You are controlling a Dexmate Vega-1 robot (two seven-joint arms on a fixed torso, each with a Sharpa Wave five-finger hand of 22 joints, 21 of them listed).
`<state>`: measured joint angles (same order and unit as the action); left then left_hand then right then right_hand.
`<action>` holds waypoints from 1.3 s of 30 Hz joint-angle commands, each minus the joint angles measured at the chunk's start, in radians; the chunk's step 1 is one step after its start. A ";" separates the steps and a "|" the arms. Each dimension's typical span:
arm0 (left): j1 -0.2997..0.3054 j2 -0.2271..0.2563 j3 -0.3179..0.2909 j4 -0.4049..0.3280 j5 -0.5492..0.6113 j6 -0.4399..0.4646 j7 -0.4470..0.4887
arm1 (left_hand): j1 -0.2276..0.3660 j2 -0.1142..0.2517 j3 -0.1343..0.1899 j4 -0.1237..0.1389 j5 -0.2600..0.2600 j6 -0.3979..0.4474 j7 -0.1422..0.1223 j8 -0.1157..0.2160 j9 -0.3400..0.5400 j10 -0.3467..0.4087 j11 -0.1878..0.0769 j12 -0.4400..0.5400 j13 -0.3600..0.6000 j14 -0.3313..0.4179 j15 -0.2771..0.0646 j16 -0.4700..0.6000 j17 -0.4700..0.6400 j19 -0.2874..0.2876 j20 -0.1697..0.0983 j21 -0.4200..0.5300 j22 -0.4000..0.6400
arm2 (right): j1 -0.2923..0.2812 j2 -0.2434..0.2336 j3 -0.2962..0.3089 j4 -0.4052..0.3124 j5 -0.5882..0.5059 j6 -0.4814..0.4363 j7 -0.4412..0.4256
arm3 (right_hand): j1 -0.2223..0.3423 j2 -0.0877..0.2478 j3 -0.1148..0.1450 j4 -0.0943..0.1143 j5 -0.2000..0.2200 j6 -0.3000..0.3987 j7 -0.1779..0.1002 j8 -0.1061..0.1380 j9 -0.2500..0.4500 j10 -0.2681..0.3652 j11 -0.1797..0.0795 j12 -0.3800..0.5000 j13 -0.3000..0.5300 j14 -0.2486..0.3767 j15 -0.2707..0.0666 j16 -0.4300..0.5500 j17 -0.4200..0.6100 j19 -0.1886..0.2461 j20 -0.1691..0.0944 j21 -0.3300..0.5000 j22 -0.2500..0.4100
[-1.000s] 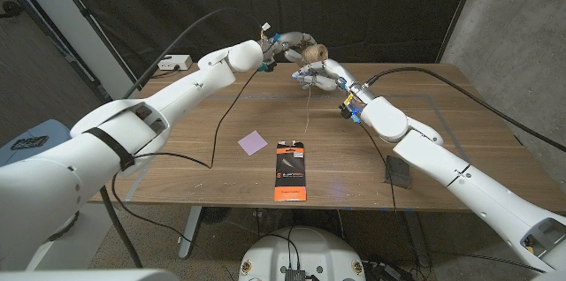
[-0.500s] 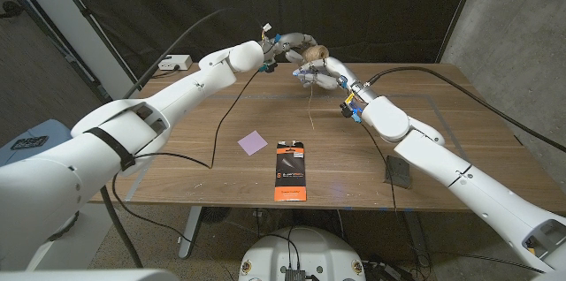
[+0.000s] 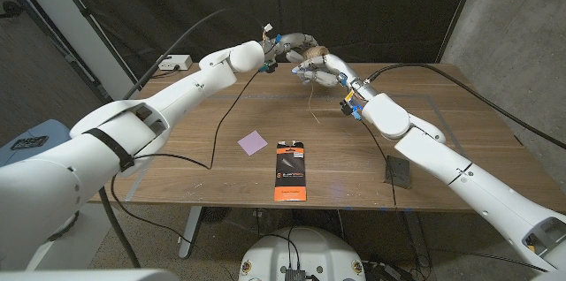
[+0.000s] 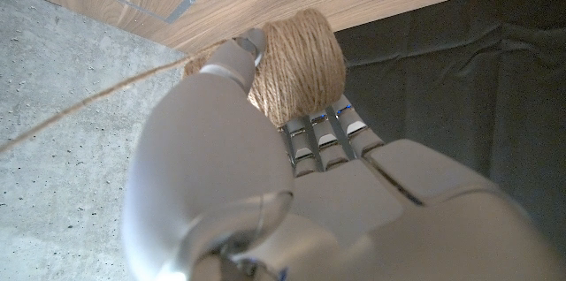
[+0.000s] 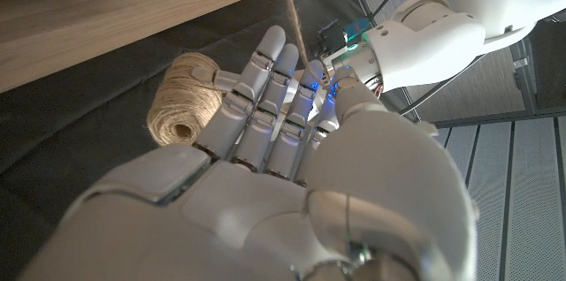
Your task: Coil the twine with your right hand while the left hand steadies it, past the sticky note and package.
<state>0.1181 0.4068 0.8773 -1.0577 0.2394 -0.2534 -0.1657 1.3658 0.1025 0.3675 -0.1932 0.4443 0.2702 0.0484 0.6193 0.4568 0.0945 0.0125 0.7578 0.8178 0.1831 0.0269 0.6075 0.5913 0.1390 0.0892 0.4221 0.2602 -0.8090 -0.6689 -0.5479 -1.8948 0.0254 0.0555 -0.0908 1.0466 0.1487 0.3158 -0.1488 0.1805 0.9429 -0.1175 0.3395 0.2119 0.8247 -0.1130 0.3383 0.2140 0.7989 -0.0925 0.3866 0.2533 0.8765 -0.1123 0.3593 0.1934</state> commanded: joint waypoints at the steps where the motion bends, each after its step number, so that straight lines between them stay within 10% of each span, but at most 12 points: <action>1: -0.004 0.001 0.003 0.008 0.004 -0.004 -0.011 | 0.006 0.012 0.038 0.031 0.005 0.036 0.028 0.006 0.004 0.005 0.003 -0.003 0.003 0.006 0.002 0.010 0.014 0.000 0.001 0.011 0.001 | 0.019 0.010 -0.003 0.009 0.000 0.026 0.015 | 0.010 0.003 -0.003 0.000 -0.001 0.007 0.000 -0.004 0.001 0.011 0.001 -0.006 0.002 0.011 -0.132 -0.002 0.006 0.003 -0.082 0.005 0.001; 39: -0.014 -0.025 0.027 0.068 0.006 -0.055 -0.012 | 0.004 0.012 0.038 0.032 0.009 0.041 0.025 0.004 0.006 0.003 0.002 -0.007 0.005 0.006 0.001 0.012 0.015 -0.004 0.000 0.020 0.000 | 0.060 0.039 0.002 0.041 0.035 0.114 0.061 | 0.011 0.005 -0.006 0.001 -0.001 0.007 0.007 -0.015 0.003 0.016 0.001 -0.016 0.004 0.018 -0.133 -0.006 0.014 0.003 -0.083 0.014 0.002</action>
<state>0.1009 0.3861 0.8980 -0.9969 0.2453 -0.2933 -0.1716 1.3658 0.1025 0.3672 -0.1929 0.4482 0.2703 0.0484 0.6171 0.4568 0.0945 0.0125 0.7539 0.8175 0.1813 0.0287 0.6127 0.5913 0.1392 0.0892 0.4370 0.2602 -0.7531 -0.6322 -0.5529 -1.8548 0.0488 0.1512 -0.0410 1.0506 0.1527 0.3130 -0.1461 0.1805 0.9447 -0.1153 0.3280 0.2119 0.8355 -0.1131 0.3241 0.2166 0.8082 -0.0945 0.3851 0.2627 0.8765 -0.1123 0.3667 0.1932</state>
